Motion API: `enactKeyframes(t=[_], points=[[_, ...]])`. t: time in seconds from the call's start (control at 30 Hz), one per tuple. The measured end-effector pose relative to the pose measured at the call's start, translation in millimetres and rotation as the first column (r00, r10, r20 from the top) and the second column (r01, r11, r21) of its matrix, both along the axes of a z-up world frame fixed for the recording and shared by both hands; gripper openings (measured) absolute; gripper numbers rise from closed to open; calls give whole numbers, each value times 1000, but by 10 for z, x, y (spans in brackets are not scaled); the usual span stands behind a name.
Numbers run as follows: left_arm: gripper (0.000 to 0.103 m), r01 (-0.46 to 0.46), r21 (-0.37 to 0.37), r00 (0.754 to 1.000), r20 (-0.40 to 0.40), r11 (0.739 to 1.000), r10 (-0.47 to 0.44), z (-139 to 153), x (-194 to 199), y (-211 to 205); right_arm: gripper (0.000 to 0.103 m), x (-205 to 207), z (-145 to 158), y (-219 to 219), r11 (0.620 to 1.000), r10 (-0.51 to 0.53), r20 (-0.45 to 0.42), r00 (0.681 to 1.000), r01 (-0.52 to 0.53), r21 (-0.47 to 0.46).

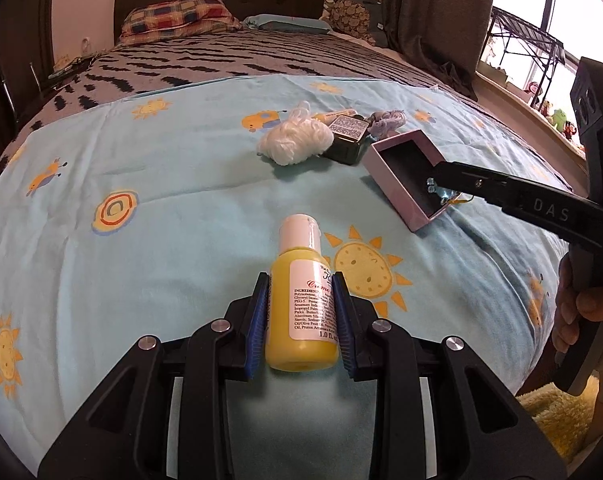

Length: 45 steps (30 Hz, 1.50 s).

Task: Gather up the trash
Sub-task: 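Grasp the blue keychain in the pink box with the right gripper and lift it, then carry the yellow bottle and blue keychain down past the bed edge to the bin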

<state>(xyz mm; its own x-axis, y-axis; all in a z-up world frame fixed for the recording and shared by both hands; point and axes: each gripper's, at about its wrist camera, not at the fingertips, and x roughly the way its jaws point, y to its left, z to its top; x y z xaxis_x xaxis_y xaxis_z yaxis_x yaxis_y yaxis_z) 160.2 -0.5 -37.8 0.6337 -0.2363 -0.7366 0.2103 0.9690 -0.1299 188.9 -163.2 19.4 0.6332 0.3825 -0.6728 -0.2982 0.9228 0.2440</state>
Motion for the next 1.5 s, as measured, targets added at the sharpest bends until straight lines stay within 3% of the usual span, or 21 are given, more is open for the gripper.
enactKeyframes(t=[0.33, 0.6, 0.93, 1.2, 1.5], points=[[29, 53, -19, 996, 69, 998, -51, 281, -428, -49, 24, -656, 419, -155, 1000, 25, 99, 995, -25, -3], [29, 116, -34, 989, 96, 993, -113, 306, -1070, -111, 24, -1425, 473, -338, 1000, 13, 139, 990, -13, 0], [29, 239, -52, 971, 44, 970, -237, 113, -1800, -350, 24, -2134, -43, -468, 997, -75, 55, 996, 75, 1], [29, 256, -73, 957, -120, 964, -263, -480, -1997, -435, 24, -2468, -680, -479, 992, -124, -108, 986, 123, -15], [29, 237, -41, 937, -253, 971, -240, -1202, -1875, -516, 24, -2476, -1263, -405, 993, -120, -261, 958, 121, -9]])
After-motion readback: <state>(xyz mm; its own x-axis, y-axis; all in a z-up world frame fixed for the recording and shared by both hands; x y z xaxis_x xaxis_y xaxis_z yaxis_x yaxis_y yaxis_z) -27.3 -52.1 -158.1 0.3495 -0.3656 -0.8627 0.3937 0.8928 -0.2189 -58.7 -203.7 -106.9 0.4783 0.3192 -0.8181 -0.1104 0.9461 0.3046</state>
